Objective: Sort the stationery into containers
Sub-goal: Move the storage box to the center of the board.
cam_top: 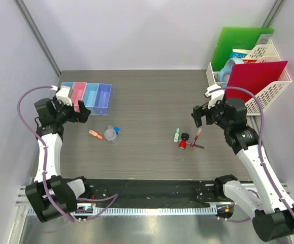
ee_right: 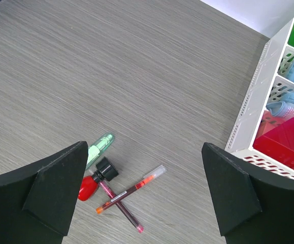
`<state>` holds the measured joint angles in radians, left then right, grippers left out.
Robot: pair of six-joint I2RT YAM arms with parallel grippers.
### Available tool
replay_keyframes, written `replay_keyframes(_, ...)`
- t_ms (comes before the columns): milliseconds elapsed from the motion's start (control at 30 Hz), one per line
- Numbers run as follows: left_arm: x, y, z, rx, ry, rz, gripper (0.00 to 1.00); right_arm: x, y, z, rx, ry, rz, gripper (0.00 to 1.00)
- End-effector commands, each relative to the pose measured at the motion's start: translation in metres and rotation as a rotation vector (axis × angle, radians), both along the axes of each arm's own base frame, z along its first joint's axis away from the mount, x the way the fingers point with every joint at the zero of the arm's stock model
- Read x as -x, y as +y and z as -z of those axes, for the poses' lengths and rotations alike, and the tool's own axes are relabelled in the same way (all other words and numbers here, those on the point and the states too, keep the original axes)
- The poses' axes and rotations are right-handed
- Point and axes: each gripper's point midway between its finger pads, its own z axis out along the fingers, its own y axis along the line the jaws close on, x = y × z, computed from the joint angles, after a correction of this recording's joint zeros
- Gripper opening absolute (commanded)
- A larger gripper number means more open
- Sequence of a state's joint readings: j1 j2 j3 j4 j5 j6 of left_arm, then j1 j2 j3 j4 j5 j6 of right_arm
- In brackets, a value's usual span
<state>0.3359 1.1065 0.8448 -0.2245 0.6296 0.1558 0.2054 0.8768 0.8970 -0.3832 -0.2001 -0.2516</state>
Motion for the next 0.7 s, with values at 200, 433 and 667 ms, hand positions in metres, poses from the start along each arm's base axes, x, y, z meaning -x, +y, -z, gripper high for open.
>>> replay_keyframes(200,-0.018,0.004,-0.013,-0.01,-0.07,0.006,1.0,-0.009,-0.007,-0.002,0.132,-0.112,-0.042,1.0)
replay_keyframes(433,-0.092,0.036,0.0,-0.032,-0.055,-0.168,1.0,-0.013,-0.006,0.0,0.127,-0.103,-0.04,1.0)
replay_keyframes(667,-0.167,0.035,0.034,-0.117,0.009,-0.263,1.0,-0.019,-0.005,0.014,0.139,-0.069,-0.044,1.0)
